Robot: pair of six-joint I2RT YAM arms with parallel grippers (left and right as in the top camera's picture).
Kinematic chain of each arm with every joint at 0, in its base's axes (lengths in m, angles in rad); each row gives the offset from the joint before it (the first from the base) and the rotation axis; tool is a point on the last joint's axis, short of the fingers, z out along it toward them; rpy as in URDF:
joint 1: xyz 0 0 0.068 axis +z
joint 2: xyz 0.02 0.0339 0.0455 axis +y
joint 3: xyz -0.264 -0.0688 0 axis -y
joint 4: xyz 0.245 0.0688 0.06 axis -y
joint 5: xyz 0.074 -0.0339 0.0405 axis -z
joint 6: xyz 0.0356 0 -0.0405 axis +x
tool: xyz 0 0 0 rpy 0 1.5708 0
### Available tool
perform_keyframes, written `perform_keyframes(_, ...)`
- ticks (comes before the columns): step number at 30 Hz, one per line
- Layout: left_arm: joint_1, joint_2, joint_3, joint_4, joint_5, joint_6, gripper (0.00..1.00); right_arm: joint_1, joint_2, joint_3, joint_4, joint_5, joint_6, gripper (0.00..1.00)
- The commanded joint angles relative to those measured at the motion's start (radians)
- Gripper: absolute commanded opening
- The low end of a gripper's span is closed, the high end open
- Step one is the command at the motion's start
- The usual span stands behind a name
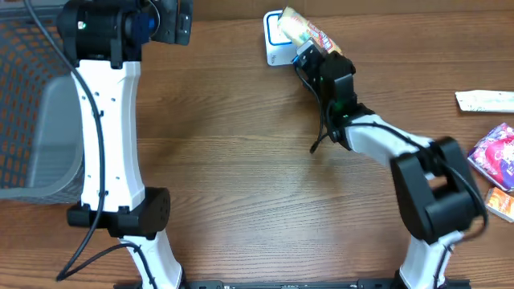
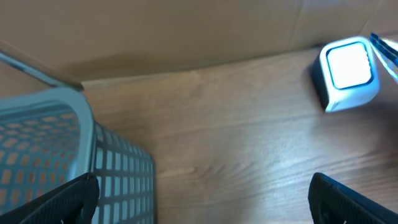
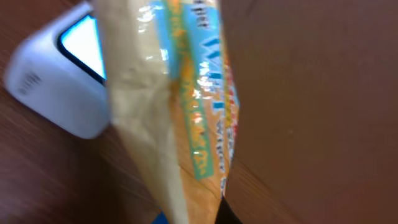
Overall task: Scan the item barcode
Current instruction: 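Hold the snack bag in front of the white scanner with the right gripper, then carry the snack bag to the far right and release it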
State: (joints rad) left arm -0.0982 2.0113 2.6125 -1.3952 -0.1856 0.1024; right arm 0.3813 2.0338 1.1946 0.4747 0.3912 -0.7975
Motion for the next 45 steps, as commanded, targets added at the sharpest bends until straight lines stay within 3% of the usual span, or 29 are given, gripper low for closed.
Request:
perform_keyframes(1, -0.005, 0.016, -0.006, -0.012, -0.024, -0.021, 1.0, -0.006, 0.09, 0.14, 0.075, 0.107, -0.266, 0.04)
perform_keyframes(8, -0.005, 0.016, -0.006, -0.033, -0.029, -0.021, 1.0, -0.001, 0.269, 0.332, 0.149, 0.131, -0.439, 0.04)
perform_keyframes(28, -0.005, 0.017, -0.006, -0.039, -0.031, -0.021, 1.0, -0.012, 0.286, 0.335, 0.122, -0.001, -0.697, 0.04)
perform_keyframes(35, -0.005, 0.017, -0.006, -0.048, -0.032, -0.021, 1.0, -0.006, 0.277, 0.334, 0.07, 0.047, -0.636, 0.04)
perform_keyframes(40, -0.005, 0.017, -0.006, -0.049, -0.031, -0.021, 1.0, -0.007, 0.145, 0.332, -0.046, 0.174, -0.621, 0.04)
perform_keyframes(43, -0.007, 0.017, -0.006, -0.053, -0.031, -0.022, 1.0, -0.022, 0.047, 0.332, -0.11, 0.282, -0.536, 0.04)
perform_keyframes(45, -0.008, 0.017, -0.006, -0.064, -0.03, -0.052, 1.0, -0.037, -0.032, 0.332, -0.217, 0.368, -0.401, 0.04)
